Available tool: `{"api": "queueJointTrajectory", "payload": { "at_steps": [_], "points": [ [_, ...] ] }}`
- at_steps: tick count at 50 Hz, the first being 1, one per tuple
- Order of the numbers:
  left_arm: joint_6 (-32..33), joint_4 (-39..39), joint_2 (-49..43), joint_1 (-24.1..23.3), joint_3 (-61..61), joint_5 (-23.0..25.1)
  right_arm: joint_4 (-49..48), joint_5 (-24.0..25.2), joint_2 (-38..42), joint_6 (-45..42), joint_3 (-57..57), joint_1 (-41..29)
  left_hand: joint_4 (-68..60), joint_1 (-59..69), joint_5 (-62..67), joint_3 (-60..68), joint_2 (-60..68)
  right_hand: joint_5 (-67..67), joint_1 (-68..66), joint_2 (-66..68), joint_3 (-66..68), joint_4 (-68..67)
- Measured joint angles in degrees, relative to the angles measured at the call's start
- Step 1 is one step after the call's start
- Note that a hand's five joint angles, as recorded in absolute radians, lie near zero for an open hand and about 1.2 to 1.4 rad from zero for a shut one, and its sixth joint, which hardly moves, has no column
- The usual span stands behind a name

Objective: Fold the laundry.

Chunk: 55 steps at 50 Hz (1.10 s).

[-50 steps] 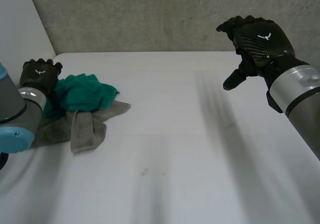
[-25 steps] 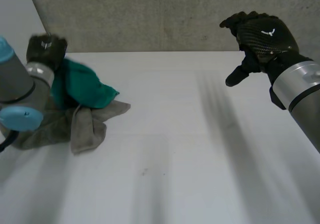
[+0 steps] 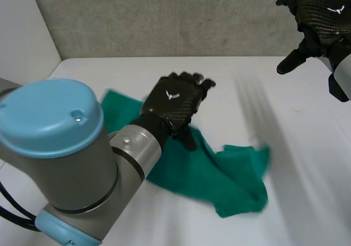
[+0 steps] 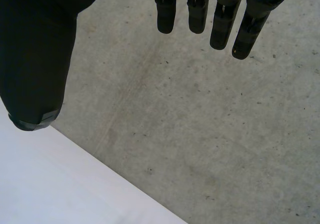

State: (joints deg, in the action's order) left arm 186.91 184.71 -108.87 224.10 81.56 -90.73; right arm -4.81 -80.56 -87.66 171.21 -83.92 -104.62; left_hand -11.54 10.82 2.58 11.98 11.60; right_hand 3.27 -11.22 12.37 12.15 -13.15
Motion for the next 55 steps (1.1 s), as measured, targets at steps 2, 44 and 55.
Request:
{"api": "queueJointTrajectory", "payload": {
  "at_steps": [2, 44, 55],
  "points": [
    [1.16, -0.77, -0.45, 0.31, -0.29, -0.06, 0.16, 0.07, 0.0, -0.02, 0.0, -0.05, 0.0, 0.0, 0.0, 0.0, 0.0, 0.0, 0.0, 0.0, 0.0, 0.0],
    [18.76, -0.94, -23.01, 19.77, -13.15, 8.82, 0.71, 2.95, 19.28, -2.77, -12.95, -6.98, -1.06, 1.45, 0.31, 0.77, 1.39, 0.0, 0.0, 0.0, 0.0, 0.0],
    [19.14, -5.09, -27.55, 17.83, -18.2, 9.01, 1.48, 3.88, 25.75, 0.33, -7.72, -7.23, -14.94, 16.26, 13.99, 14.65, 15.13, 9.92, -9.49, 11.75, 11.6, -10.58]
  ]
}}
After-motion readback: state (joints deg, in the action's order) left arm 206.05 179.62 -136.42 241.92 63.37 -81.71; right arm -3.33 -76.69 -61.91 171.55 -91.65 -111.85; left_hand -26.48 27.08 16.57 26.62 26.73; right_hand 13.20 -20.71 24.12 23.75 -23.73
